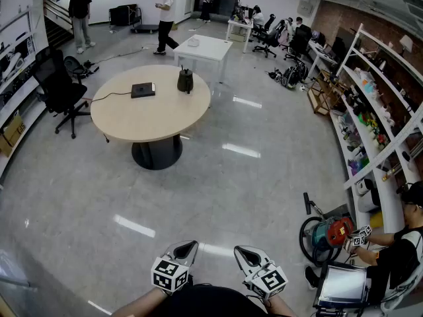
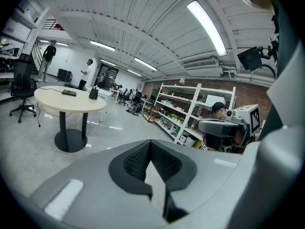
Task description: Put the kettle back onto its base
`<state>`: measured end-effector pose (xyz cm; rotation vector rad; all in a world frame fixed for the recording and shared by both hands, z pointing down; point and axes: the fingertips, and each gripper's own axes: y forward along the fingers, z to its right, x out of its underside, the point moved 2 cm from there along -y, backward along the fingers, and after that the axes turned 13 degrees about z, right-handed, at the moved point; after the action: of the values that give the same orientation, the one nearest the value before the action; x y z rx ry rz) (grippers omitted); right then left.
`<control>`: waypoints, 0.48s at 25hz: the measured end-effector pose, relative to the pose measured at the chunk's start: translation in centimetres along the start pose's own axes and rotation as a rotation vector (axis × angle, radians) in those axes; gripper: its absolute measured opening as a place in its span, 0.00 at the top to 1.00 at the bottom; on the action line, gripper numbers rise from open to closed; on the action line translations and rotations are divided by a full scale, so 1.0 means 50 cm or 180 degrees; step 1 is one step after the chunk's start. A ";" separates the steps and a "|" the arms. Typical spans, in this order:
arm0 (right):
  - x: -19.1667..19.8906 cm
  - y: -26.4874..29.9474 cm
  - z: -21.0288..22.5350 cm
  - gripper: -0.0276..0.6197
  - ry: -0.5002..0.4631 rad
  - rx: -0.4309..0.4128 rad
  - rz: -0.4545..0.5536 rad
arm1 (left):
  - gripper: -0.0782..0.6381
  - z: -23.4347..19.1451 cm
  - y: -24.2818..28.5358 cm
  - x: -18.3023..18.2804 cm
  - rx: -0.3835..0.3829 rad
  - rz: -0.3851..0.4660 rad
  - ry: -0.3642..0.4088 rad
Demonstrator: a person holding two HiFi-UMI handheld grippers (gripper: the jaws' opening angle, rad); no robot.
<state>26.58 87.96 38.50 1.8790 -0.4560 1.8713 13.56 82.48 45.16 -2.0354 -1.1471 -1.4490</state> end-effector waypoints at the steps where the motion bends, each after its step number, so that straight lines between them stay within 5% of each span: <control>1: -0.009 0.025 0.000 0.96 -0.0149 0.0006 0.0024 | 0.88 -0.024 0.005 -0.009 -0.0002 0.0012 -0.0007; 3: -0.024 0.075 0.004 0.96 -0.0270 0.0065 0.0086 | 0.88 -0.074 0.014 -0.028 -0.0012 0.0041 -0.0021; 8: -0.026 0.179 0.051 0.96 0.0363 0.0371 0.0263 | 0.88 -0.178 0.016 -0.058 -0.0121 0.0106 -0.0065; 12: -0.014 0.226 0.071 0.96 0.0490 0.0463 0.0232 | 0.88 -0.229 0.007 -0.061 -0.0236 0.0081 -0.0117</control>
<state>23.61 76.49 38.75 1.8122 -0.3502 2.1303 6.66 73.03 46.90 -2.1274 -1.0930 -1.4679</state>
